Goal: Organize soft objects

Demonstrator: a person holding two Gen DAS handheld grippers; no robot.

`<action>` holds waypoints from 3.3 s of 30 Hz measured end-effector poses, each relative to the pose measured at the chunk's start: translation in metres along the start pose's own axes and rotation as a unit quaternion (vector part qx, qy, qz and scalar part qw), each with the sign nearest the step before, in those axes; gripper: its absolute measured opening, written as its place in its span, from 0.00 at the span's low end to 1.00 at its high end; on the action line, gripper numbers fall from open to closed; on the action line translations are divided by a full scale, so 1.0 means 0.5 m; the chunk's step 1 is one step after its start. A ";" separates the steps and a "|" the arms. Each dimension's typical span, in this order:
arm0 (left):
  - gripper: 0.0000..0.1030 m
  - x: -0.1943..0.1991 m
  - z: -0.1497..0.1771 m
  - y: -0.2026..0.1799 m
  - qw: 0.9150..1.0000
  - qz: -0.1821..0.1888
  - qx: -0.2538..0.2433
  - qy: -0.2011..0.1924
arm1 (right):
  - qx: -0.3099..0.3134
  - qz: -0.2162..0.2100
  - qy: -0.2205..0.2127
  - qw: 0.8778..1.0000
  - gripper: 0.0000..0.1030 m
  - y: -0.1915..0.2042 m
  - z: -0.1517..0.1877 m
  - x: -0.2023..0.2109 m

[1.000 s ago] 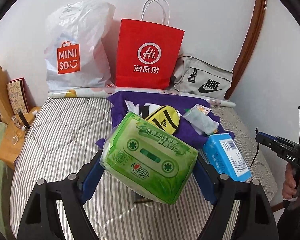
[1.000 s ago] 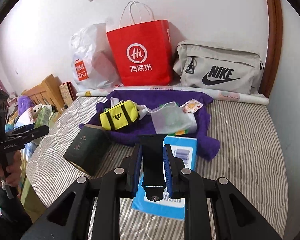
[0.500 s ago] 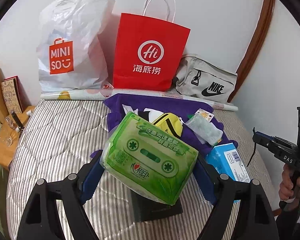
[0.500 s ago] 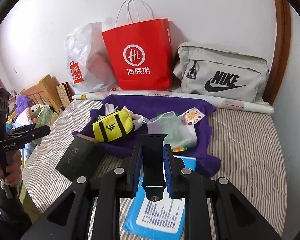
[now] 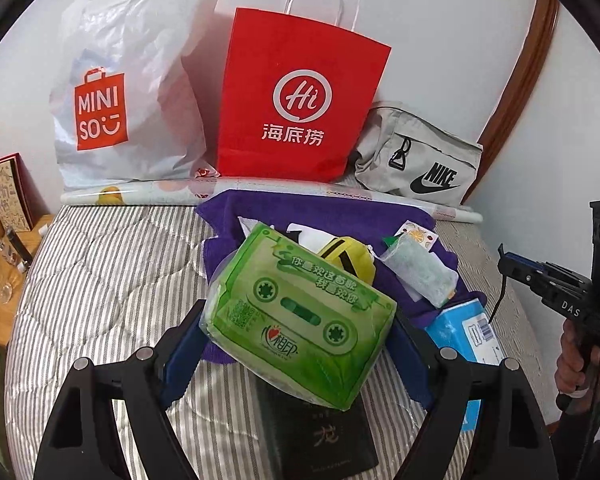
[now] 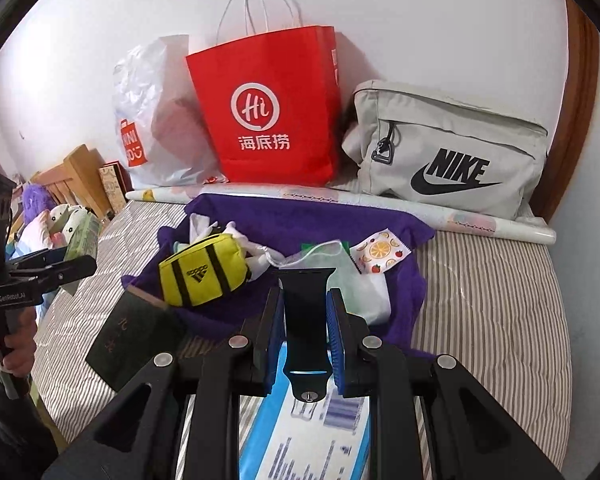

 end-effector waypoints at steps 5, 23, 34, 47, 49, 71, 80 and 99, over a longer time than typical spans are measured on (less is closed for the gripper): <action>0.80 -0.025 -0.020 0.008 1.000 0.003 0.003 0.004 | -0.007 0.006 0.003 1.000 0.21 -0.015 -0.018 -0.033; 0.80 -0.117 -0.062 0.020 0.999 0.023 0.015 0.025 | -0.024 0.017 0.016 0.999 0.21 -0.064 -0.047 -0.125; 0.80 -0.162 -0.092 -0.006 0.998 0.048 0.004 0.037 | -0.022 0.015 0.030 0.999 0.21 -0.080 -0.052 -0.171; 0.81 -0.252 -0.086 -0.007 0.995 0.053 0.004 0.085 | -0.010 0.021 0.064 0.998 0.21 -0.081 -0.052 -0.244; 0.81 -0.263 -0.080 -0.007 0.994 0.057 0.004 0.096 | -0.009 0.022 0.071 0.997 0.21 -0.083 -0.049 -0.251; 0.90 -0.227 -0.085 -0.034 0.992 0.095 0.004 0.087 | 0.006 0.024 0.061 0.998 0.55 -0.067 -0.048 -0.209; 0.90 -0.153 -0.069 -0.048 0.994 0.082 -0.006 0.078 | -0.008 0.027 0.042 0.999 0.56 -0.053 -0.042 -0.138; 0.91 0.127 0.070 -0.138 0.997 0.064 -0.027 0.030 | -0.041 0.061 -0.030 0.997 0.85 0.053 0.088 0.150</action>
Point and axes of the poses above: each gripper's, at about its wrist camera, not at the fingertips, and x roughly against the way its jaws point, y to its left, z to its underside, the point moved 6 cm from there along -x, roughly the way its jaws point, and after that the axes turned 8 degrees about -x, right-handed, at the moved point
